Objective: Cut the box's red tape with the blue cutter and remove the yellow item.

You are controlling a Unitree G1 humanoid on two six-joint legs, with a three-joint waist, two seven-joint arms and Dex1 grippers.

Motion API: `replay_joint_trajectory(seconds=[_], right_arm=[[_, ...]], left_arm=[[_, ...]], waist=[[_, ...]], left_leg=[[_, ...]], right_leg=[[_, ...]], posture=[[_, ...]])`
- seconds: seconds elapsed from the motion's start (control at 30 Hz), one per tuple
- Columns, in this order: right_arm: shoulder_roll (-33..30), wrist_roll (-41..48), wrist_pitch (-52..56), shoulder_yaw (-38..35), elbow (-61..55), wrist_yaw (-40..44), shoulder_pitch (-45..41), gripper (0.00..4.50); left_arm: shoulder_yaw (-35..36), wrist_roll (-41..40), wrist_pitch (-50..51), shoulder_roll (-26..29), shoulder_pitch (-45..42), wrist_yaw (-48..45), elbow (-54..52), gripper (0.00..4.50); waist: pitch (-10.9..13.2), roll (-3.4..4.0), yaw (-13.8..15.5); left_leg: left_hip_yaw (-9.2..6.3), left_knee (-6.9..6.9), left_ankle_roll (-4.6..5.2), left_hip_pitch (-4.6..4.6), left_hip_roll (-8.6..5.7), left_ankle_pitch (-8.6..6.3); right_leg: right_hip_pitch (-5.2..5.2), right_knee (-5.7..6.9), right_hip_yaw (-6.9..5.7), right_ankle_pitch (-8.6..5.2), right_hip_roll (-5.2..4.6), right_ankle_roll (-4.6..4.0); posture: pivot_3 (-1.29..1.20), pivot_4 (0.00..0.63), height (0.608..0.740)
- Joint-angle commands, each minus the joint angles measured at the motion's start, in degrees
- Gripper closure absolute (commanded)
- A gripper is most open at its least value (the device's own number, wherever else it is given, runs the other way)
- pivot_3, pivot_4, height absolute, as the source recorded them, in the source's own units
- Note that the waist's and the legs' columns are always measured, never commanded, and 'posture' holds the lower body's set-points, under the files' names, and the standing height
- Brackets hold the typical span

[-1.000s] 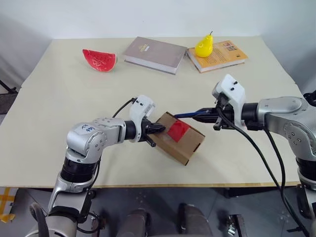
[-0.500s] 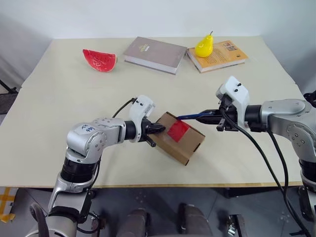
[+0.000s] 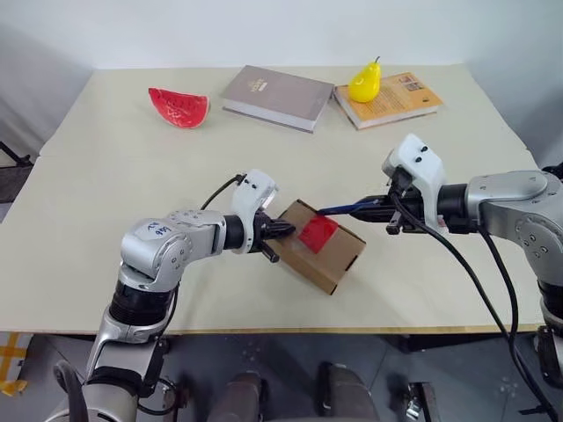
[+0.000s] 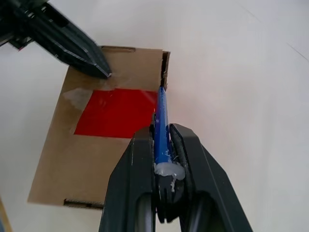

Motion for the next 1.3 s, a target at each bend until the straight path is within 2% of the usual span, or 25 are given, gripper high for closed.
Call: replay_joint_trajectory(seconds=[0.03,0.47,1.03,1.13,1.3], right_arm=[[-2.4,0.7,0.9,0.3,-2.5,1.2,-0.4,4.34],[-8.4,0.3,0.8,0.1,-2.9,4.0,1.3,4.34],[3.5,-3.9,-3.9,3.9,2.8,0.5,-2.6,4.34],[3.0,-3.7,-3.3,3.3,2.1,1.0,-2.1,4.34],[-2.3,-3.0,-2.3,1.7,-0.1,3.2,0.8,4.34]], left_arm=[[-3.5,2.2,5.1,-0.6,1.7,2.3,2.1,4.5],[-4.0,3.7,6.5,-1.6,1.7,4.2,2.8,4.5],[-3.7,4.0,5.8,-1.8,2.2,4.1,1.7,4.5],[-3.7,4.3,5.6,-1.9,2.2,4.0,1.7,4.5],[-3.7,4.4,5.5,-1.9,2.2,4.0,1.8,4.5]], waist=[[0.0,-0.01,0.1],[-0.2,-0.25,0.4],[-0.5,-0.45,-0.1],[-0.5,-0.45,-0.1],[-0.5,-0.45,0.0]], left_leg=[[-0.01,0.0,0.01,0.0,-0.01,0.0],[-0.25,-0.01,0.04,0.0,-0.1,0.01],[-0.21,-0.01,0.03,0.23,-0.07,0.02],[-0.22,-0.03,0.03,0.23,-0.06,0.02],[-0.29,-0.05,0.03,0.15,-0.07,0.02]], right_leg=[[0.02,-0.02,0.0,0.0,0.0,0.0],[0.17,-0.24,0.03,0.01,0.0,0.02],[0.28,-0.27,0.2,0.01,0.01,0.02],[0.27,-0.28,0.22,0.01,0.01,0.02],[0.27,-0.29,0.23,0.01,0.0,0.02]], posture=[[0.0,0.15,0.74],[0.0,0.15,0.74],[0.0,0.15,0.74],[0.0,0.15,0.74],[0.0,0.15,0.74]])
